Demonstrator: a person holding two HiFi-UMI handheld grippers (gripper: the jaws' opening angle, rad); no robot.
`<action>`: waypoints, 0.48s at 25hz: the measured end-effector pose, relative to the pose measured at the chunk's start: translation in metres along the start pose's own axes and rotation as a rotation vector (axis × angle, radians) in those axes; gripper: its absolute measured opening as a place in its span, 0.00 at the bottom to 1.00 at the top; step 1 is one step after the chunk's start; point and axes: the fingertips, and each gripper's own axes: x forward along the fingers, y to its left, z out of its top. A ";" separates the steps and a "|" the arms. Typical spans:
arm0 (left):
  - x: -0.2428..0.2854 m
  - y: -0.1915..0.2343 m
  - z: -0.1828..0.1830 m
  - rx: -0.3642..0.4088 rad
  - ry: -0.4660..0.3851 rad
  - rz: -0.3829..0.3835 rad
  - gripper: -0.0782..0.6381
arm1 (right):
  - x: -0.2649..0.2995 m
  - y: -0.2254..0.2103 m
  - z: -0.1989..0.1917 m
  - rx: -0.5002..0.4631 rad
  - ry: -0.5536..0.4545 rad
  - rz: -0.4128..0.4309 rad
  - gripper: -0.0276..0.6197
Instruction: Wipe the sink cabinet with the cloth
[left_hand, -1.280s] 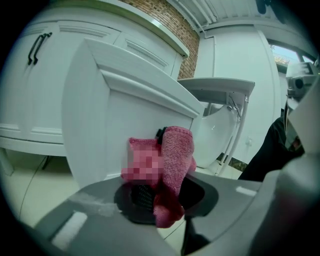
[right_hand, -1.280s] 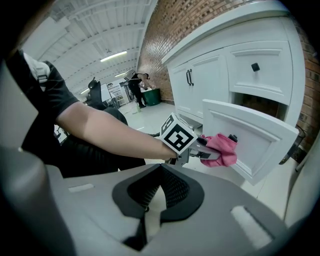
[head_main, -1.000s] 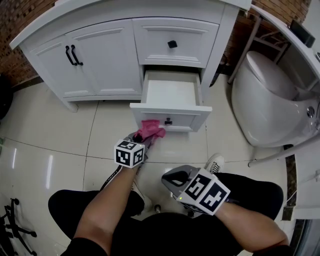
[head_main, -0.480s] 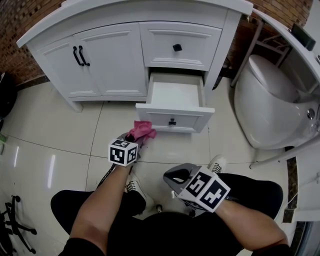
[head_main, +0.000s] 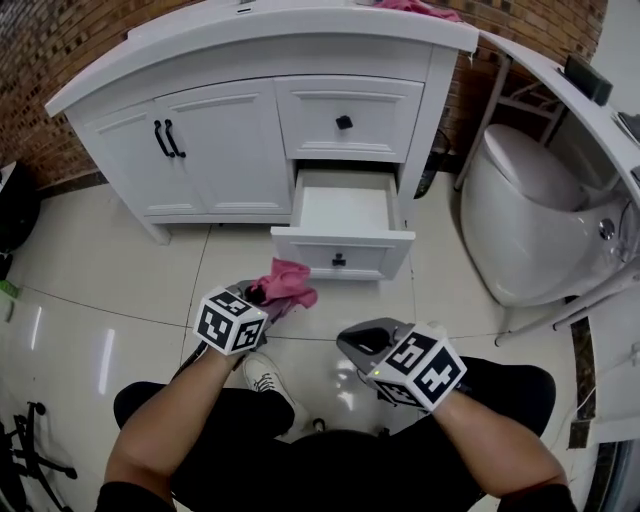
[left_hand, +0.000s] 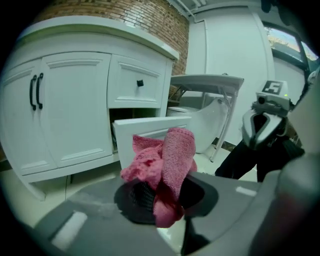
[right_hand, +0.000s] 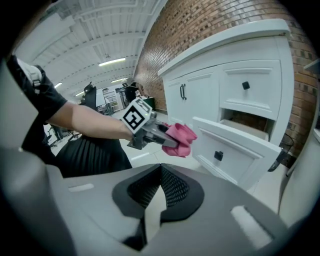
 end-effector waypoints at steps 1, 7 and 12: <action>-0.010 -0.008 0.010 0.009 -0.016 -0.013 0.24 | -0.007 -0.005 0.005 0.013 -0.028 -0.017 0.05; -0.069 -0.061 0.057 0.098 -0.114 -0.067 0.24 | -0.058 -0.017 0.040 0.066 -0.214 -0.100 0.05; -0.096 -0.099 0.058 0.068 -0.182 -0.111 0.24 | -0.088 -0.008 0.043 0.089 -0.294 -0.151 0.05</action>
